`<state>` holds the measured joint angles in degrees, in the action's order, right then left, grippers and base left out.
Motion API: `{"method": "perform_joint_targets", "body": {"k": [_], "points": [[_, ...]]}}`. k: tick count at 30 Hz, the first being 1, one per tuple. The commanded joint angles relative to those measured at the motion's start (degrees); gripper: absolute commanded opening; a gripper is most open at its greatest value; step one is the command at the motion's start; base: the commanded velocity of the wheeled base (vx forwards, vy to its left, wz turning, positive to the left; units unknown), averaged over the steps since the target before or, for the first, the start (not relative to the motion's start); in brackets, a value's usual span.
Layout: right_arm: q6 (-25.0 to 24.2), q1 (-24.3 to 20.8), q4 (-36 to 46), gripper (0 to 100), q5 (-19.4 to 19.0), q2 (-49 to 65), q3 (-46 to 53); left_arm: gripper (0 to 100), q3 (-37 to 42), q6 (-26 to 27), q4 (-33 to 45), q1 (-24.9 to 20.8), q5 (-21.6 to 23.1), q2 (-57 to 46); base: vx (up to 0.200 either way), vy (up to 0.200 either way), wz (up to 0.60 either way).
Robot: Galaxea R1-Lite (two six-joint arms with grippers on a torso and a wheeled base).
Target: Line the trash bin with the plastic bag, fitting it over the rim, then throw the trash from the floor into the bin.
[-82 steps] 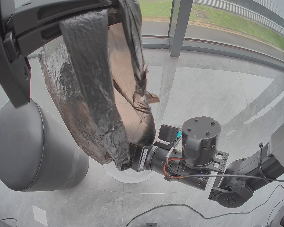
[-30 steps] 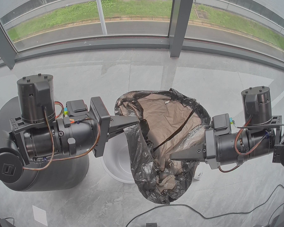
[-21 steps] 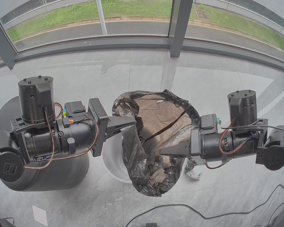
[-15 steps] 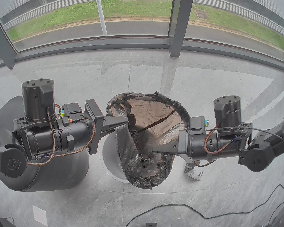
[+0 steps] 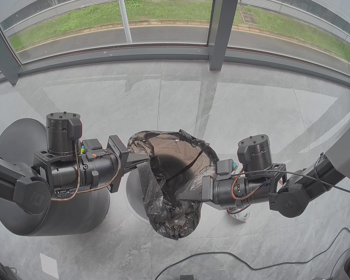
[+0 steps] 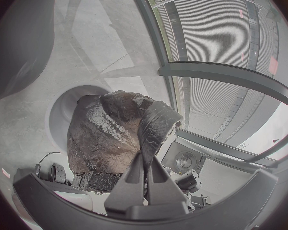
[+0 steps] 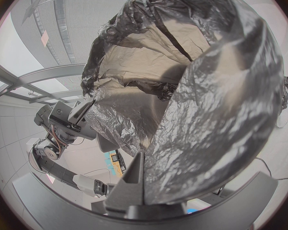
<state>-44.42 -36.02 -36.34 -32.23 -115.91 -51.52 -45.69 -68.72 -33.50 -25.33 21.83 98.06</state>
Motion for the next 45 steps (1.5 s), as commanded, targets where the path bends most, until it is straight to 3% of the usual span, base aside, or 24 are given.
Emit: {"method": "perform_joint_targets", "body": {"k": [1,5,10,17,18,22,41,45], "points": [[-0.14,-0.72,0.04,0,0.06,-0.63,0.80,0,0.51,-0.10,0.45,0.11,-0.04,0.64,0.000,0.000,0.00],[0.30,-1.95,0.04,0,0.15,-0.20,3.53,0,1.57,-0.01,2.03,-0.07,-0.65,2.13,0.000,0.000,0.00],[1.88,-1.77,0.22,0,0.15,-0.46,5.02,0,1.31,0.43,2.21,-0.42,-4.52,5.21,0.000,0.000,0.00],[7.60,-0.45,0.04,0,2.09,-2.48,7.75,0,1.04,3.06,2.03,-0.68,-6.72,9.87,0.000,0.000,0.00],[10.76,0.78,-0.05,0,6.04,-5.03,7.57,0,0.69,4.29,1.95,-0.77,-8.47,11.54,0.000,0.000,0.00],[15.24,1.04,-0.13,0,11.58,-7.93,6.34,0,0.51,6.40,1.95,-0.68,-9.62,12.94,0.000,0.000,0.00],[15.86,1.48,0.04,0,12.54,-11.36,-2.45,0,2.54,11.50,4.23,1.51,-9.79,9.34,0.000,0.000,0.00],[15.95,1.66,0.13,0,12.54,-11.36,-3.33,0,2.54,13.79,6.43,1.69,-13.48,9.52,0.000,0.000,0.00]]}}
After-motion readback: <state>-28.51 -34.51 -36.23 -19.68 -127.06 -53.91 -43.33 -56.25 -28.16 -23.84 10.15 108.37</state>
